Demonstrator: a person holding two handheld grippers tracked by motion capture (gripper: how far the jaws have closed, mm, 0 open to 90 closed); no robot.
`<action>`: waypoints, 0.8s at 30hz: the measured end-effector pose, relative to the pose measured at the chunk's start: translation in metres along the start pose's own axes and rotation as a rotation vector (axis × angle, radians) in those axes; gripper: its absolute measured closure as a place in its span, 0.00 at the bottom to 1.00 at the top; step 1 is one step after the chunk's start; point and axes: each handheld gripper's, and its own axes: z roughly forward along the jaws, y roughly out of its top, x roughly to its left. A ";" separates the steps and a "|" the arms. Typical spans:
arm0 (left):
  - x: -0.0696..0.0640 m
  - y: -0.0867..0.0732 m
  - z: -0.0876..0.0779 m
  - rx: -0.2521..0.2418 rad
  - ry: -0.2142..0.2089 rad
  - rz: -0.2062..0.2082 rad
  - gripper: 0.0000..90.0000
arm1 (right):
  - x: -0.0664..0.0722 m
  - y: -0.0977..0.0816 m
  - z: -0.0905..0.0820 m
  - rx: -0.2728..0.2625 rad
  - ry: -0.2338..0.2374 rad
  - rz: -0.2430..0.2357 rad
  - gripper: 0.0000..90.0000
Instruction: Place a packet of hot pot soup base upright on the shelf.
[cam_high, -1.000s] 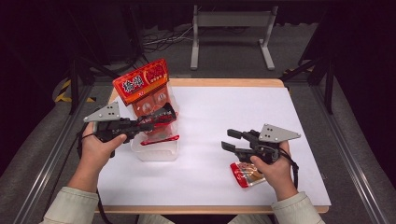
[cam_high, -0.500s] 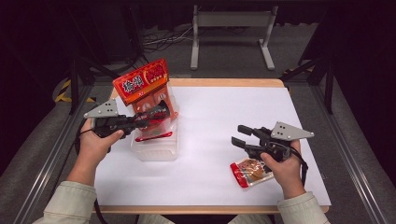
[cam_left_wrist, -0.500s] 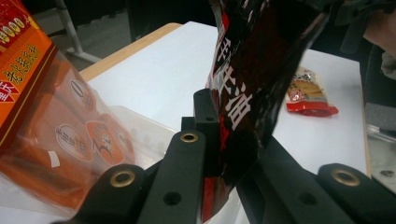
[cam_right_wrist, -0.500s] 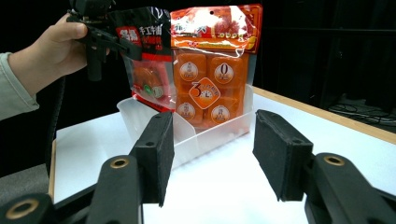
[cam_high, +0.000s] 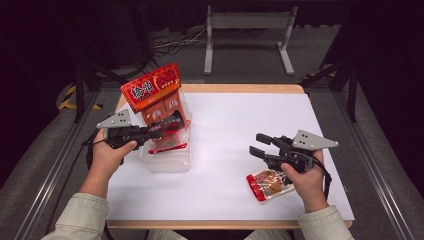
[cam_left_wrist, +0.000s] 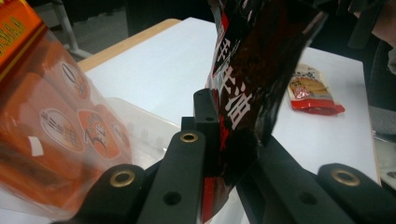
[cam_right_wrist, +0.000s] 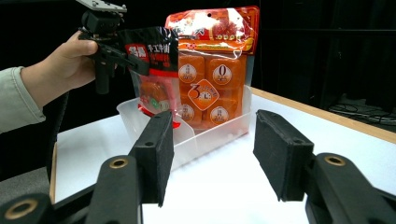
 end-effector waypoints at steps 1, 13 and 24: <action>0.000 0.000 0.000 0.000 0.000 0.000 1.00 | 0.000 0.000 0.000 0.000 0.001 0.000 0.53; 0.006 -0.010 0.009 0.016 -0.009 -0.022 1.00 | 0.001 -0.001 0.002 0.011 0.004 -0.007 0.53; 0.011 -0.023 0.020 0.047 -0.009 -0.049 0.99 | 0.000 -0.002 0.002 0.012 0.004 -0.001 0.53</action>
